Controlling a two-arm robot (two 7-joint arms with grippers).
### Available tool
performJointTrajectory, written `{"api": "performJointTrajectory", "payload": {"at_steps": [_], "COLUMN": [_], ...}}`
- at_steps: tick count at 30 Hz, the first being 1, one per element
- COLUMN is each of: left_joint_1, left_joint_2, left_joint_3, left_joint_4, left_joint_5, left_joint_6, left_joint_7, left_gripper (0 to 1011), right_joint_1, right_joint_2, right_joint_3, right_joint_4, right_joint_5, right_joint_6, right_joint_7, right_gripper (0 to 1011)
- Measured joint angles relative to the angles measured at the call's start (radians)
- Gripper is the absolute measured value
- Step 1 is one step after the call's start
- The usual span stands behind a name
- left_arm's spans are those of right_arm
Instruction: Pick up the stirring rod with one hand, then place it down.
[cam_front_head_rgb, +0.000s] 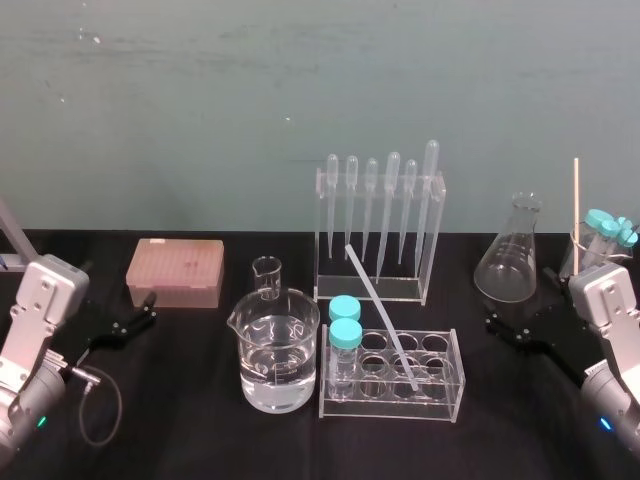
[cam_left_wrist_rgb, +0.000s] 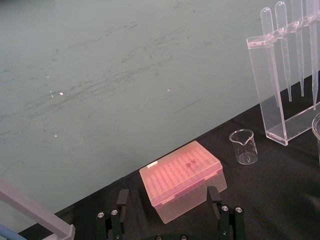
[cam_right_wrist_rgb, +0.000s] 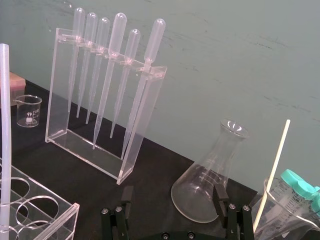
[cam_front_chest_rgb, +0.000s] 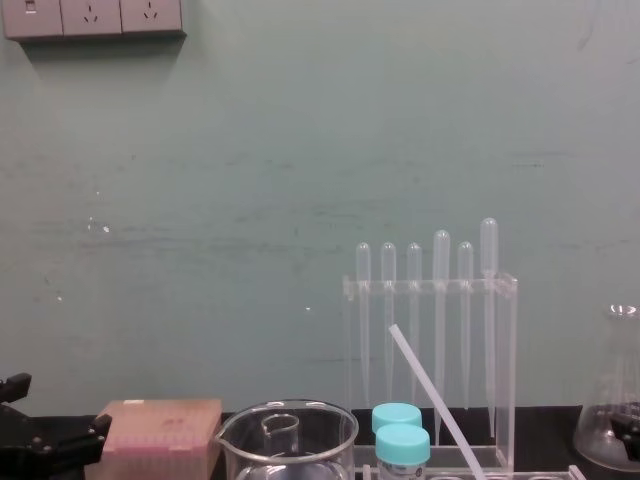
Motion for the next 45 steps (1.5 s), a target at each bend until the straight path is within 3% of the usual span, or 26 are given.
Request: {"api": "performJointTrajectory", "payload": {"at_steps": [45], "left_joint_1": [0.000], "left_joint_2": [0.000], "left_joint_3": [0.000], "left_joint_4": [0.000], "left_joint_5": [0.000], "left_joint_6": [0.000], "left_joint_7": [0.000], "left_gripper": [1000], "right_joint_1": [0.000], "right_joint_2": [0.000], "right_joint_3": [0.000], "right_joint_4": [0.000], "right_joint_5": [0.000], "right_joint_6": [0.000], "right_joint_7": [0.000], "right_gripper": [1003]}}
